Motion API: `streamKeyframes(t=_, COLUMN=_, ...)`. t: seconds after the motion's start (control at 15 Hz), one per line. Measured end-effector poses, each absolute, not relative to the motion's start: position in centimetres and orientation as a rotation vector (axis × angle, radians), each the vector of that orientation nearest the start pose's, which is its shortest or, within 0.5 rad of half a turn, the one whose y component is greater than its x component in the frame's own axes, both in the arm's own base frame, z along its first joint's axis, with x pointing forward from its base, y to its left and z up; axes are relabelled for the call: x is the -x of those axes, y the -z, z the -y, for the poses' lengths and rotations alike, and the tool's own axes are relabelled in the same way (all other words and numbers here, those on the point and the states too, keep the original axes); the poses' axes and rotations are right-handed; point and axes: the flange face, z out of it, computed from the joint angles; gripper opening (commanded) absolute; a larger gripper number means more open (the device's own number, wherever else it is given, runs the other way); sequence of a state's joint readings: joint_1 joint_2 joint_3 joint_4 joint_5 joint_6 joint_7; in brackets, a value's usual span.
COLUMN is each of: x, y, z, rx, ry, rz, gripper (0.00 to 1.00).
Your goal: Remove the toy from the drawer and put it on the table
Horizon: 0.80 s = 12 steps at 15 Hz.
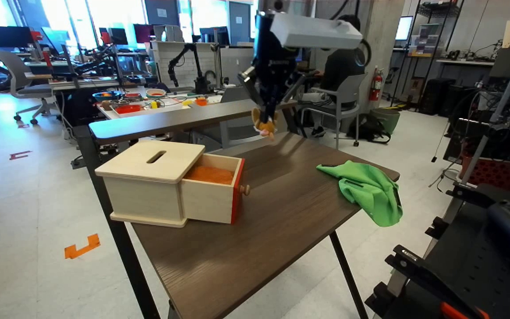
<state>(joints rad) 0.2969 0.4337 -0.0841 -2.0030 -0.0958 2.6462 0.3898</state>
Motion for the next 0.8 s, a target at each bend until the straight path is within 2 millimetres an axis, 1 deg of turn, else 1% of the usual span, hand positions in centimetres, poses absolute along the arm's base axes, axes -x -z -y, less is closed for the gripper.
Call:
streamKeyframes(t=0.2, x=-58.5, y=-23.5, z=-9.2, rx=3.17, ry=0.245, rz=-0.247, gripper=0.02)
streamKeyframes(t=0.33, x=-56.9, y=-21.5, z=-7.3, rx=3.166, ry=0.171, rz=-0.316, gripper=0.02)
streamKeyframes(t=0.47, x=-55.4, y=-19.4, z=-6.6, rx=3.154, ry=0.113, rz=-0.364, gripper=0.02)
streamKeyframes(t=0.6, x=-54.3, y=-17.3, z=-6.9, rx=3.141, ry=0.065, rz=-0.392, gripper=0.02)
streamKeyframes(t=0.8, x=-53.2, y=-14.1, z=-7.6, rx=3.125, ry=0.019, rz=-0.428, gripper=0.02)
